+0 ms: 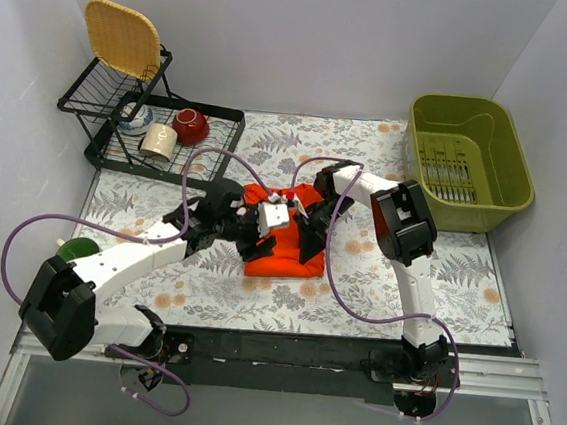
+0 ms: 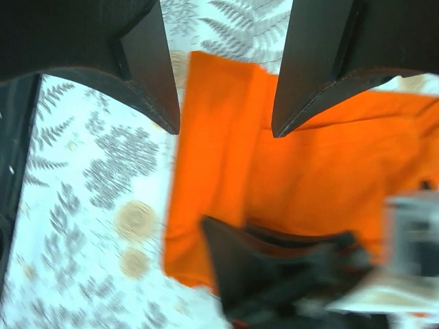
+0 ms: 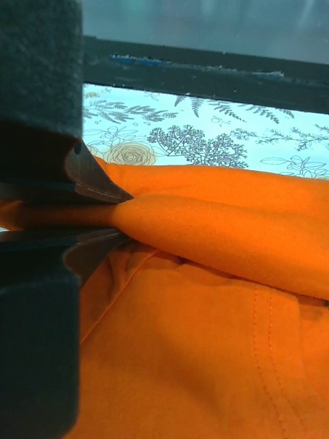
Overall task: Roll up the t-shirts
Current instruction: Roll the T-shirt to the center of the board.
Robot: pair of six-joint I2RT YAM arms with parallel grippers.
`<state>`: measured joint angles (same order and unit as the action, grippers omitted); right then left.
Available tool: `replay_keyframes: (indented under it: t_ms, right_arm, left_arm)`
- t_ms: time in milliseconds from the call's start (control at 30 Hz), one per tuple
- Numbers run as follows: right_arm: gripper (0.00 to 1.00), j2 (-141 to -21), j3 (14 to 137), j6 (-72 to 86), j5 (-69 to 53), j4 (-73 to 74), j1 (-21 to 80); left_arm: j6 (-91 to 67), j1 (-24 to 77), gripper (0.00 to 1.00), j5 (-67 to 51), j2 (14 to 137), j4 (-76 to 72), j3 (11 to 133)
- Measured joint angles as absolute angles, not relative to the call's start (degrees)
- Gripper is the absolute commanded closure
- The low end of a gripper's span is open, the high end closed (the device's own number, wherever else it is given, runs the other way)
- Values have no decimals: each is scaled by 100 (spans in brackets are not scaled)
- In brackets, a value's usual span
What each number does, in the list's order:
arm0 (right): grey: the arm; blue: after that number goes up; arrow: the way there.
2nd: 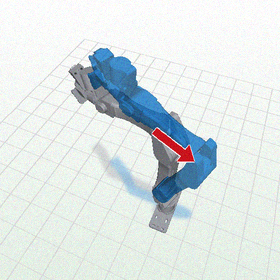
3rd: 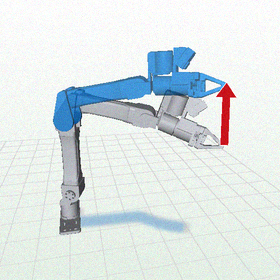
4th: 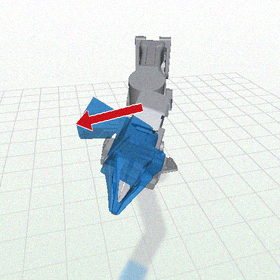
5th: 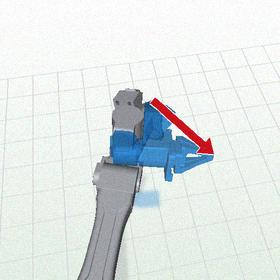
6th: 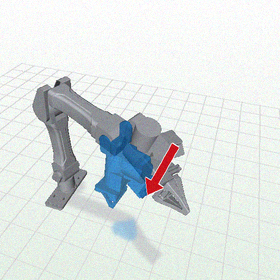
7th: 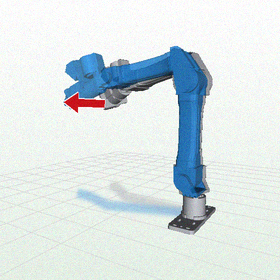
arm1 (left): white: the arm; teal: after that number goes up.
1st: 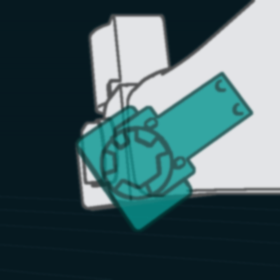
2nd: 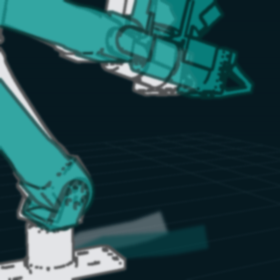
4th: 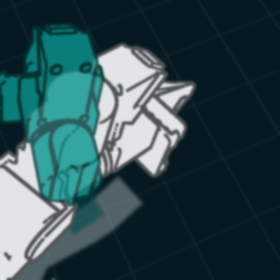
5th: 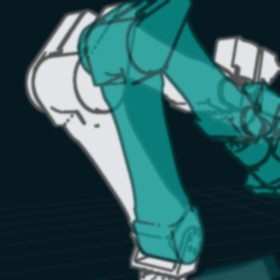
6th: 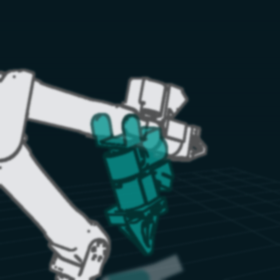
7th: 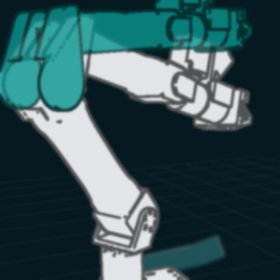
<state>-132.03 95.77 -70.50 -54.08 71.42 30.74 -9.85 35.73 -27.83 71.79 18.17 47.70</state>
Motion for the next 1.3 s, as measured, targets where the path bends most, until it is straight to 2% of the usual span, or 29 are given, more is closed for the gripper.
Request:
replay_keyframes:
  t_ms: [133,433,500,567,600,633,667,733,767,867,1033,1167,1300]
  right_arm:
    - [82,-13443,9863,-6960,-5443,7435,3052]
    - [83,-13625,10073,-6853,-5481,7662,3037]
    - [83,-13625,10073,-6842,-5481,7662,3037]
    - [82,-13625,10073,-6834,-5478,7662,3039]
    - [76,-13625,10073,-6834,-5481,7662,3039]
    - [73,-13625,10073,-6834,-5481,7662,3037]
    - [70,-13625,10073,-6834,-5481,7662,3037]
    - [45,-13622,10064,-6825,-5485,7658,3037]
    - [4,-13611,10051,-6775,-5492,7658,3033]
    - [1,-13367,9953,-6657,-5638,7874,2956]
    - [1,-12221,9706,-6639,-4945,7295,2611]
    - [1,-10066,8281,-6539,-4412,6176,2373]
    - [1,-7557,6335,-6263,-3979,4602,2943]
  left_arm:
    - [-768,4038,46,-2781,7188,1645,4130]
    - [-412,4219,46,-2523,7472,1188,3420]
    - [-325,4230,48,-2451,7568,1068,3328]
    - [-224,4259,59,-2377,7703,893,3247]
    - [-161,4272,67,-2318,7745,784,3227]
    - [-102,4287,82,-2263,7760,709,3221]
    - [-49,4294,88,-2217,7778,655,3210]
    - [128,4283,100,-2145,7854,521,3216]
    - [196,4281,100,-2147,7894,493,3234]
    - [340,4287,100,-2215,7970,655,3363]
    - [259,4272,100,-2493,8086,1339,3754]
    - [-104,4106,100,-3052,8154,1887,4053]
    - [-346,3852,100,-3540,8237,2276,4377]
